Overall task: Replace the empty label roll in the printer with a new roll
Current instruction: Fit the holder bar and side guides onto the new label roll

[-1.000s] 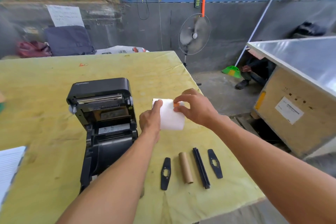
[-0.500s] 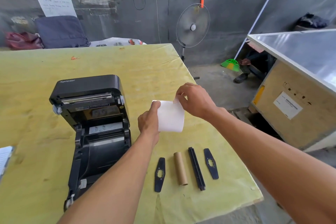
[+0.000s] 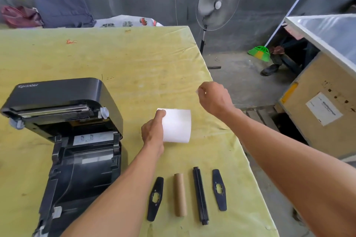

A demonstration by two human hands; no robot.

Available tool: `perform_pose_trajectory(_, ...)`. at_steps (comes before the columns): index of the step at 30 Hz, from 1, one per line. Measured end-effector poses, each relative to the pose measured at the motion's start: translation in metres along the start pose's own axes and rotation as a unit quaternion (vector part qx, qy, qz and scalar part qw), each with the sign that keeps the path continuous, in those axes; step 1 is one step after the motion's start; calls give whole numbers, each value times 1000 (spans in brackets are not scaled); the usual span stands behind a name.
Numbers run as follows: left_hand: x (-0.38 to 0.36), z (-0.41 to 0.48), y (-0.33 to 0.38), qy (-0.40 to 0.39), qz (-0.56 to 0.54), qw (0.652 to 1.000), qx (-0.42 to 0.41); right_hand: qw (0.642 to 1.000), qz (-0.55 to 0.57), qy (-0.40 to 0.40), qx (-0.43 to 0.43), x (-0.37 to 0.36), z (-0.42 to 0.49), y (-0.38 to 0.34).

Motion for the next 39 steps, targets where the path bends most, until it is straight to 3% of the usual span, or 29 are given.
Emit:
perform_pose_trajectory(7, -7, 21, -1, 42, -35, 998, 20, 986, -92, -80, 117, -62, -5, 13)
perform_pose_trajectory(14, -5, 29, 4, 58, -39, 997, 23, 939, -181, -161, 243, -105, -33, 23)
perform_pose_trajectory(20, -5, 25, 2, 64, -51, 996, 30, 947, -171, -165, 219, -116, -59, 30)
perform_pose_trajectory(25, -7, 18, 4, 53, -58, 996, 34, 955, -139, -224, 136, -111, -63, 38)
perform_pose_trajectory(27, -6, 14, 6, 45, -53, 997, 33, 975, -59, -207, 52, -99, -59, 42)
perform_pose_trajectory(29, -5, 10, 8, 36, -52, 997, 34, 979, 121, -157, -38, -77, -58, 38)
perform_pose_trajectory(32, -1, 0, 12, 24, -50, 998, 33, 890, 386, -211, -120, -65, -71, 11)
perform_pose_trajectory(33, 1, -4, 13, 21, -50, 998, 33, 869, 410, -246, -126, -65, -78, -1)
perform_pose_trajectory(35, 6, -12, 16, 12, -50, 998, 34, 862, 409, -275, -119, -67, -89, -18)
perform_pose_trajectory(39, 17, -28, 23, -9, -40, 999, 34, 851, 446, -241, -137, -64, -107, -34)
Point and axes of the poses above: each hand's wrist, its own z-axis towards the middle knuckle, its own x-axis out of the back of the hand, y = z × x, the point moved 7 cm from there along z, towards the middle knuckle, and after that the axes turned 6 degrees about -z, right-handed, at the moved point
